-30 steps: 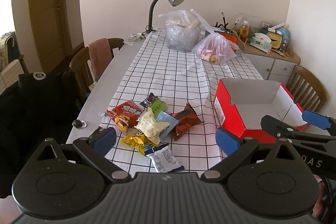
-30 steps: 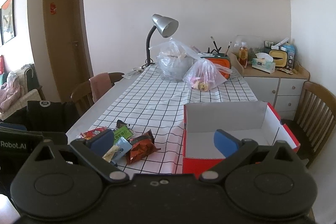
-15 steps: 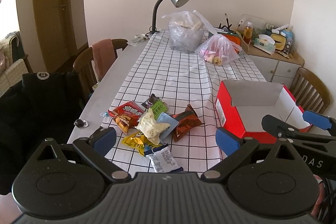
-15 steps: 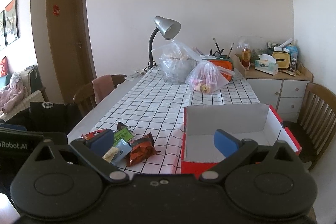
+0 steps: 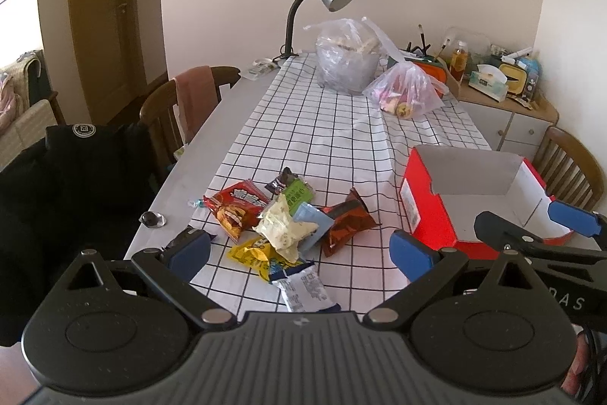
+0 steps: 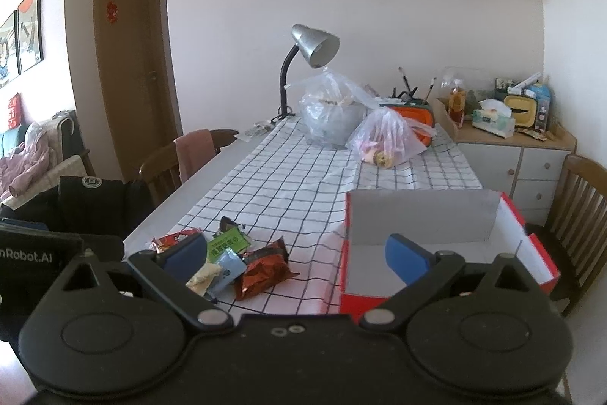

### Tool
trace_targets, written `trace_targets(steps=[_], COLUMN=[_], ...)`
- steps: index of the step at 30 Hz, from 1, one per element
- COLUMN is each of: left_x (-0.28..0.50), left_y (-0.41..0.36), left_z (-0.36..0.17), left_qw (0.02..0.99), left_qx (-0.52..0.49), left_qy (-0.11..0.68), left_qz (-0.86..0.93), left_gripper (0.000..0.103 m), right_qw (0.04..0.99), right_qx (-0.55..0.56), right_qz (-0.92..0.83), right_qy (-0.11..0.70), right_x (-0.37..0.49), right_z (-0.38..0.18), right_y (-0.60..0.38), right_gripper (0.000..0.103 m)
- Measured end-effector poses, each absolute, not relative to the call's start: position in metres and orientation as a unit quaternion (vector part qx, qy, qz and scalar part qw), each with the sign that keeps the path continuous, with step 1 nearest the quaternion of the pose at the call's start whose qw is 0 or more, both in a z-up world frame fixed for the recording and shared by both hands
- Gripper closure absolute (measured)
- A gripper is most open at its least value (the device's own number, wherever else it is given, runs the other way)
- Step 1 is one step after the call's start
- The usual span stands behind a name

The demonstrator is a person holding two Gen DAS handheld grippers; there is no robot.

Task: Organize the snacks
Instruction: 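Move both tools toward the snack pile on the table, then grasp the white milk-candy packet with the right tool while the left tool grasps the dark round candy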

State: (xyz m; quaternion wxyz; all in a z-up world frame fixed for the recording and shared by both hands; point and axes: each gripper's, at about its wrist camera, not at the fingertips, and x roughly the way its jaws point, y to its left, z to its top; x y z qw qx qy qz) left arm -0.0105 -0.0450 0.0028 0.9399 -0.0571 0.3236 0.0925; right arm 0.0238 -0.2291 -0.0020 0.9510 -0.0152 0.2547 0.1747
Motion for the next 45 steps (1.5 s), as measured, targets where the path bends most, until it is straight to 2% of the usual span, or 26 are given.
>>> trace_targets(steps=[10,15,30,45], left_x=[0.019,0.032,0.085,0.148], left_y=[0.024,0.056,0.166,0.227], left_z=[-0.015,-0.027,-0.084,-0.148], left_qw=[0.927,0.924,0.904,0.864], left_qx=[-0.094,-0.090,-0.082,-0.090], left_qy=[0.354,0.364,0.403,0.477], left_qz=[0.085,0.078,0.119,0.137], left_gripper=[0.002,0.002,0.003,0.004], right_qw=[0.944,0.936,0.900,0.866], right_qx=[-0.023,-0.022,-0.063,-0.081], right_qz=[0.163,0.157,0.156,0.163], right_qy=[0.287,0.314,0.403,0.465], right_x=[0.044,0.055,0.078,0.087], right_z=[-0.018,-0.031,-0.094,-0.134], right_y=[-0.176,-0.152,-0.090,-0.064], right_gripper=[0.002,0.006,0.016,0.020])
